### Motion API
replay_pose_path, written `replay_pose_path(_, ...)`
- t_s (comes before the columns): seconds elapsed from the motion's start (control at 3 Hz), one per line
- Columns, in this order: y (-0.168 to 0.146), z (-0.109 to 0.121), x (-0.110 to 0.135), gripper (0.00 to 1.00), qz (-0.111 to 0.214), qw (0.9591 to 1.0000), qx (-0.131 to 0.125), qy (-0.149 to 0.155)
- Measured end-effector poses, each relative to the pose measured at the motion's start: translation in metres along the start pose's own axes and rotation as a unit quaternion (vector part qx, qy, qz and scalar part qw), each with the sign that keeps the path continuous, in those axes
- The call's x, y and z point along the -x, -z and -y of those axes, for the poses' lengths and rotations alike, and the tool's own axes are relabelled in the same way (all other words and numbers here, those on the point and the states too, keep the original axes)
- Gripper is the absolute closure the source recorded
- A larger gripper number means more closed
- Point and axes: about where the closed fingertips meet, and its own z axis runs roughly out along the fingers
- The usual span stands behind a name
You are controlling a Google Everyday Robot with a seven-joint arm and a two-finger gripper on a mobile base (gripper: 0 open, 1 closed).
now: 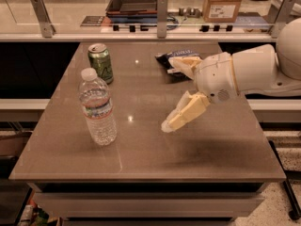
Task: Pick water bottle
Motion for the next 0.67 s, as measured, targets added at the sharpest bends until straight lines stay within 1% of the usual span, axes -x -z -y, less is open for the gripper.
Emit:
replay_pose_path(0.33,-0.024,-0.008,0.023,0.00,0.067,0.9974,0.019,0.016)
replay_pose_path(0.67,-0.050,-0.026,0.042,0.00,0.121,0.9912,0.051,0.013)
